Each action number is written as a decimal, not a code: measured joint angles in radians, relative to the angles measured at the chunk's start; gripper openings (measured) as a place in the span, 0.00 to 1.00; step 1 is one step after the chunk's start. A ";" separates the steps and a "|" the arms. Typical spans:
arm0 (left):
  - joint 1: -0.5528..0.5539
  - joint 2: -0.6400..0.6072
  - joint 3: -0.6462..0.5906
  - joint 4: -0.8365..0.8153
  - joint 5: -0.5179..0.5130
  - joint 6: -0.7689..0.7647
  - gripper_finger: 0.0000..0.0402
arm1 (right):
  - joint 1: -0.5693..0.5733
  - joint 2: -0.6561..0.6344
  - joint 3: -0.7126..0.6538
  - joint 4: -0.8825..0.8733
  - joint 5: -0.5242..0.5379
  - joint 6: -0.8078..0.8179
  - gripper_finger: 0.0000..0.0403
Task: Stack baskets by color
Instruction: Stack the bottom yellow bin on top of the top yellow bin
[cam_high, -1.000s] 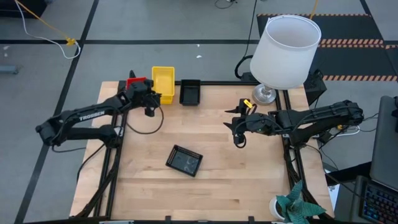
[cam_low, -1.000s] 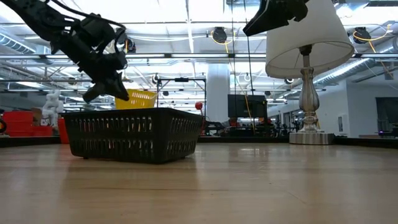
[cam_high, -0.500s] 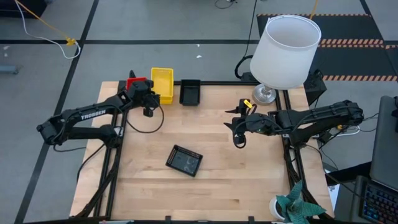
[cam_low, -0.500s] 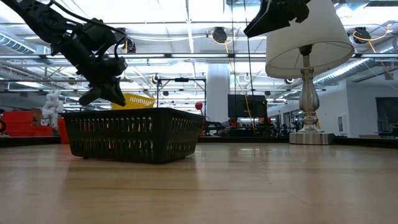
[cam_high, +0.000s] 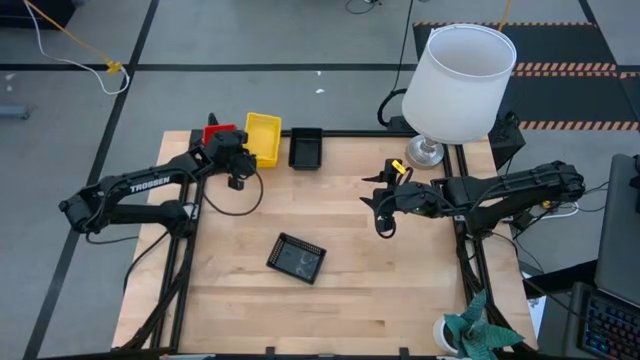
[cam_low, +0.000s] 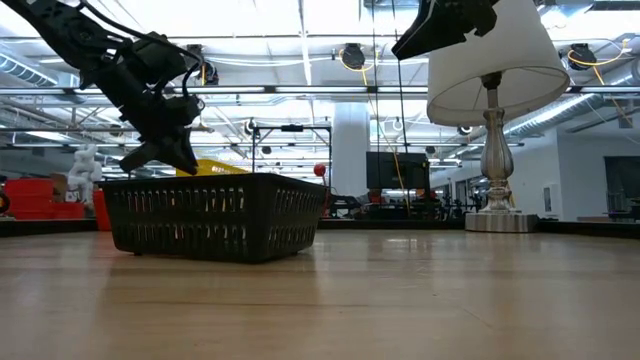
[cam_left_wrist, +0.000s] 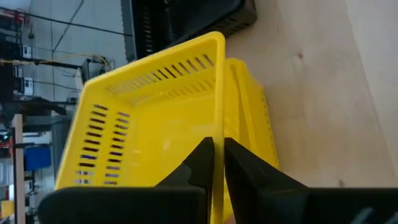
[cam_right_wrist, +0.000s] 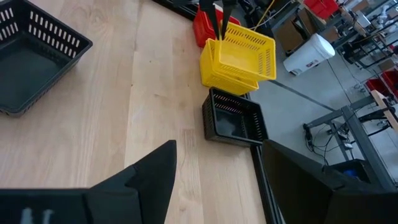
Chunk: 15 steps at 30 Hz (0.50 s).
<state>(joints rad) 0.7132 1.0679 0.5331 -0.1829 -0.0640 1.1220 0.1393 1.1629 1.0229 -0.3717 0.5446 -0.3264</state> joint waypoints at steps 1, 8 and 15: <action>0.000 0.000 0.000 0.000 0.009 0.002 0.08 | 0.000 0.000 0.000 0.000 0.000 0.000 0.57; 0.002 0.000 0.000 0.000 0.033 0.002 0.02 | 0.000 0.000 0.000 0.000 0.000 0.000 0.57; 0.018 0.032 0.001 0.013 0.034 -0.009 0.11 | 0.000 0.000 0.000 0.000 0.000 0.000 0.57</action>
<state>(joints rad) 0.7311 1.1000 0.5343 -0.1701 -0.0299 1.1126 0.1392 1.1633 1.0229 -0.3714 0.5446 -0.3264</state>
